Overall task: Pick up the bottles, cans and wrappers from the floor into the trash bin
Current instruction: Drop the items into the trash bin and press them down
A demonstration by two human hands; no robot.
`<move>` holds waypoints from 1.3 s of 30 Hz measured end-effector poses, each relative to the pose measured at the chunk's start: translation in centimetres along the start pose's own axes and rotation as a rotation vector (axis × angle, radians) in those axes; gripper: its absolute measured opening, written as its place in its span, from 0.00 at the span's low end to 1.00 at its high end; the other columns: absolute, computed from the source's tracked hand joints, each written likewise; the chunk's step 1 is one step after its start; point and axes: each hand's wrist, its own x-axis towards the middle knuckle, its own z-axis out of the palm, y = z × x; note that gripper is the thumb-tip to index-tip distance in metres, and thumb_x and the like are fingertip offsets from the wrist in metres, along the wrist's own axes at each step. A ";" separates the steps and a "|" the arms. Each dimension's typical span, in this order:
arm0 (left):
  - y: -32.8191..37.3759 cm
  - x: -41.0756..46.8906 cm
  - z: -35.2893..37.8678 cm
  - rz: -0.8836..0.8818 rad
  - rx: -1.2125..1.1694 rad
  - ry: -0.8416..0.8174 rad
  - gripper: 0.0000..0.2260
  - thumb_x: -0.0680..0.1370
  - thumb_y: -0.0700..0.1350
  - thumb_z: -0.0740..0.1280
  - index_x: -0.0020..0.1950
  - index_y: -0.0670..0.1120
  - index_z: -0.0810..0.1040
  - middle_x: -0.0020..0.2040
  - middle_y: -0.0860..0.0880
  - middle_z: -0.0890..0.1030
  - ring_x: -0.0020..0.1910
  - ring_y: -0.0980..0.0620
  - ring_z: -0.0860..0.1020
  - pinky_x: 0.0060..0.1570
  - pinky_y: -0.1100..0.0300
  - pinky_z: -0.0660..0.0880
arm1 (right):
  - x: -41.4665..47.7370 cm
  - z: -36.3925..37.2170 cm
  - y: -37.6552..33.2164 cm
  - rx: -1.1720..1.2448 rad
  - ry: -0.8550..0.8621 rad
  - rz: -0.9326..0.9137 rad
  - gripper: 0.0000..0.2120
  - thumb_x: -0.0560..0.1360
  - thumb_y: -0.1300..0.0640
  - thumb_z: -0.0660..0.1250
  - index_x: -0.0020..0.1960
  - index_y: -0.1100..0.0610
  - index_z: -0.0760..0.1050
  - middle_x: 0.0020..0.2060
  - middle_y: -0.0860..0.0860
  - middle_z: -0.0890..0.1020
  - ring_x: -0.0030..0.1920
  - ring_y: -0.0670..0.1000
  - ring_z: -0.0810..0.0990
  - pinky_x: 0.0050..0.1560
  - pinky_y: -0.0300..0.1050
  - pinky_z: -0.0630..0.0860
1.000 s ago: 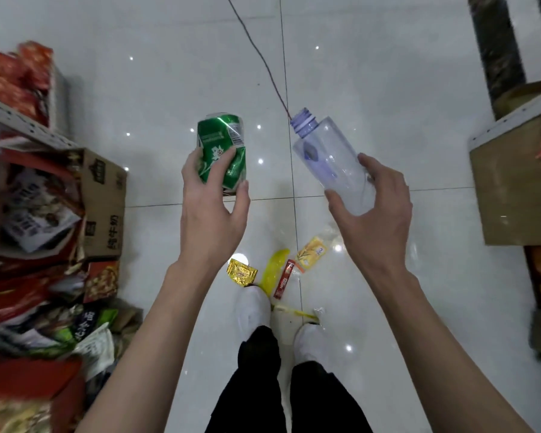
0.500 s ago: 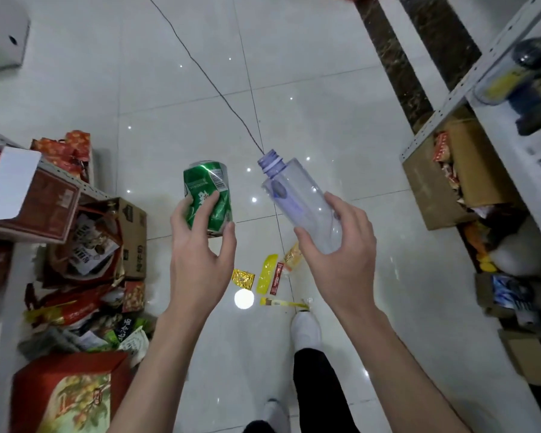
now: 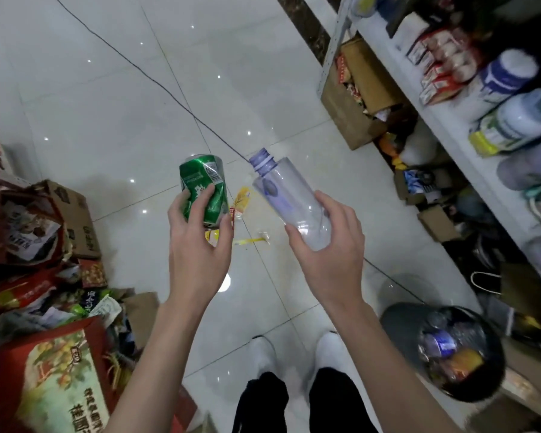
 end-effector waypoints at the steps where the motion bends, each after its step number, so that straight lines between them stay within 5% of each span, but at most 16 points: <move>1: 0.9 -0.9 0.6 0.007 -0.014 -0.010 0.22 0.81 0.46 0.67 0.75 0.51 0.71 0.73 0.44 0.66 0.70 0.51 0.69 0.65 0.66 0.65 | -0.6 -1.3 0.5 -0.012 0.019 0.009 0.28 0.72 0.48 0.75 0.70 0.50 0.74 0.61 0.46 0.78 0.60 0.49 0.77 0.63 0.55 0.75; 6: 5.1 -5.0 5.4 0.085 -0.047 -0.082 0.22 0.80 0.44 0.67 0.75 0.51 0.71 0.73 0.42 0.66 0.69 0.51 0.69 0.62 0.79 0.61 | -3.3 -7.8 4.7 -0.001 0.108 0.123 0.29 0.72 0.50 0.77 0.70 0.47 0.73 0.61 0.45 0.77 0.61 0.47 0.75 0.65 0.57 0.74; 10: 9.0 -10.3 11.6 0.135 -0.069 -0.186 0.22 0.81 0.46 0.66 0.75 0.52 0.70 0.73 0.42 0.65 0.71 0.46 0.69 0.67 0.56 0.72 | -6.1 -14.6 10.1 0.003 0.162 0.226 0.28 0.73 0.49 0.77 0.70 0.44 0.71 0.60 0.41 0.74 0.61 0.44 0.72 0.67 0.54 0.72; 14: 13.5 -17.3 19.3 0.187 -0.099 -0.285 0.21 0.81 0.45 0.66 0.75 0.50 0.71 0.73 0.42 0.66 0.70 0.54 0.67 0.63 0.78 0.62 | -9.1 -22.6 17.5 -0.042 0.223 0.285 0.29 0.73 0.48 0.77 0.71 0.46 0.72 0.61 0.43 0.75 0.62 0.43 0.73 0.65 0.40 0.70; 16: 15.5 -21.1 23.2 0.200 -0.132 -0.353 0.21 0.81 0.45 0.66 0.75 0.51 0.71 0.73 0.42 0.65 0.70 0.55 0.68 0.61 0.80 0.61 | -10.7 -26.4 21.6 -0.067 0.259 0.322 0.29 0.73 0.48 0.77 0.71 0.47 0.72 0.62 0.45 0.76 0.62 0.45 0.74 0.62 0.35 0.69; 19: 17.6 -26.6 28.5 0.216 -0.154 -0.452 0.21 0.81 0.45 0.66 0.75 0.51 0.71 0.73 0.43 0.65 0.64 0.70 0.68 0.59 0.81 0.62 | -13.4 -31.1 27.6 -0.095 0.337 0.373 0.29 0.72 0.47 0.77 0.70 0.49 0.74 0.61 0.48 0.78 0.61 0.48 0.77 0.63 0.44 0.73; 22: 18.4 -31.2 33.3 0.232 -0.149 -0.534 0.21 0.82 0.46 0.66 0.75 0.52 0.70 0.74 0.44 0.65 0.68 0.59 0.70 0.65 0.70 0.68 | -15.8 -34.7 32.9 -0.098 0.410 0.400 0.28 0.71 0.51 0.78 0.69 0.51 0.75 0.60 0.47 0.78 0.62 0.50 0.78 0.64 0.44 0.72; 26: 17.1 -35.8 39.4 0.210 -0.093 -0.639 0.22 0.82 0.50 0.65 0.76 0.54 0.69 0.74 0.47 0.64 0.70 0.50 0.71 0.66 0.49 0.74 | -18.3 -37.2 39.4 -0.063 0.477 0.472 0.28 0.72 0.54 0.79 0.69 0.50 0.75 0.59 0.42 0.76 0.65 0.48 0.77 0.64 0.30 0.68; 31: 14.3 -39.8 45.7 0.237 -0.043 -0.712 0.21 0.82 0.50 0.64 0.76 0.53 0.68 0.73 0.46 0.65 0.67 0.49 0.74 0.63 0.50 0.76 | -20.8 -37.1 46.7 -0.014 0.494 0.568 0.28 0.74 0.51 0.77 0.71 0.52 0.74 0.63 0.46 0.77 0.67 0.48 0.75 0.69 0.47 0.74; 35: 12.3 -41.1 49.8 0.265 -0.010 -0.748 0.21 0.83 0.51 0.63 0.76 0.54 0.68 0.73 0.46 0.65 0.54 0.66 0.73 0.56 0.69 0.74 | -21.6 -35.5 51.2 0.009 0.492 0.641 0.28 0.74 0.49 0.77 0.71 0.51 0.74 0.63 0.45 0.77 0.67 0.46 0.75 0.69 0.49 0.74; 37: 11.6 -41.3 51.6 0.289 0.016 -0.763 0.21 0.83 0.52 0.63 0.76 0.55 0.68 0.73 0.46 0.66 0.54 0.65 0.70 0.58 0.66 0.74 | -21.6 -34.5 52.8 0.031 0.499 0.657 0.28 0.74 0.50 0.77 0.71 0.51 0.74 0.63 0.44 0.77 0.66 0.43 0.75 0.69 0.44 0.73; 39: 10.9 -41.3 53.3 0.314 0.044 -0.773 0.21 0.83 0.54 0.61 0.77 0.56 0.67 0.74 0.45 0.66 0.64 0.57 0.71 0.65 0.50 0.75 | -21.2 -33.5 54.3 0.051 0.502 0.666 0.27 0.74 0.51 0.77 0.71 0.51 0.74 0.62 0.44 0.77 0.64 0.41 0.75 0.68 0.39 0.73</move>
